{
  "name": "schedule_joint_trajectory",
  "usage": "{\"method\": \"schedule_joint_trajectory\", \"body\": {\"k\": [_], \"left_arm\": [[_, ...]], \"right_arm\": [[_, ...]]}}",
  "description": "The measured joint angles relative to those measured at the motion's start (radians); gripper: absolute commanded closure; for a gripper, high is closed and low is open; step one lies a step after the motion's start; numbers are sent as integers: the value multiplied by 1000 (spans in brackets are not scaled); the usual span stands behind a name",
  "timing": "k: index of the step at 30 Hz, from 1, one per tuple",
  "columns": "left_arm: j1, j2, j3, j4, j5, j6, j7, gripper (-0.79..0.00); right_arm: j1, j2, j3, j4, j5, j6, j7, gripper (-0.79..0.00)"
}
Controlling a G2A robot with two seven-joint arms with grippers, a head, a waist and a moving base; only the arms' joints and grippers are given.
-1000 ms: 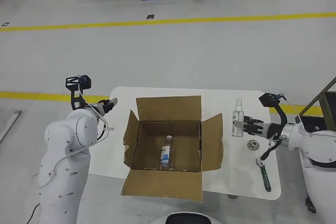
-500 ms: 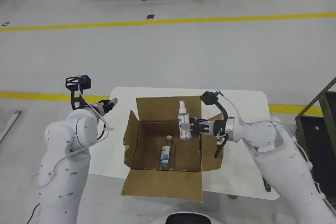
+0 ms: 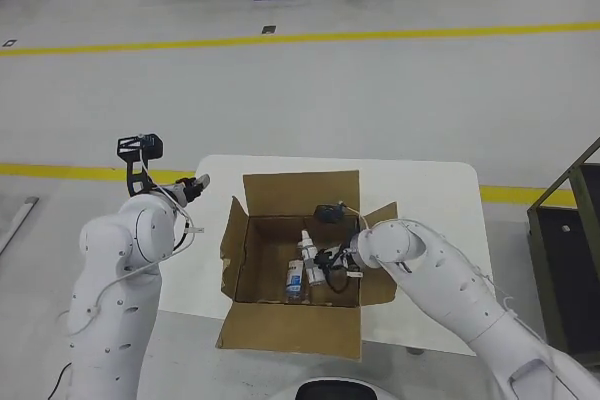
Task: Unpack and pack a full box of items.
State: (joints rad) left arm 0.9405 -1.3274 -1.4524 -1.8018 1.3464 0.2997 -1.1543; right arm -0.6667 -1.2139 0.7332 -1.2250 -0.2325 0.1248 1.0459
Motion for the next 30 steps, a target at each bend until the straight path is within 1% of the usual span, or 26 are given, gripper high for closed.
{"method": "schedule_joint_trajectory", "body": {"k": [7,9,12,16,19,24,30], "left_arm": [[0,0,0,0,0,0,0,-785],[0,0,0,0,0,0,0,-785],[0,0,0,0,0,0,0,-785],[0,0,0,0,0,0,0,-785],[0,0,0,0,0,0,0,-785],[0,0,0,0,0,0,0,-785],[0,0,0,0,0,0,0,-785]], "right_arm": [[-10,-1,-6,-3,-5,2,-9,0],[-18,-8,-25,-5,-18,27,-17,0],[-18,-31,-67,11,-13,95,-36,0],[3,-69,-113,73,-7,241,-92,0],[19,-92,-133,125,-1,305,-124,0],[59,-128,-172,219,-5,354,-114,0],[93,-185,-224,333,15,345,-121,0]]}}
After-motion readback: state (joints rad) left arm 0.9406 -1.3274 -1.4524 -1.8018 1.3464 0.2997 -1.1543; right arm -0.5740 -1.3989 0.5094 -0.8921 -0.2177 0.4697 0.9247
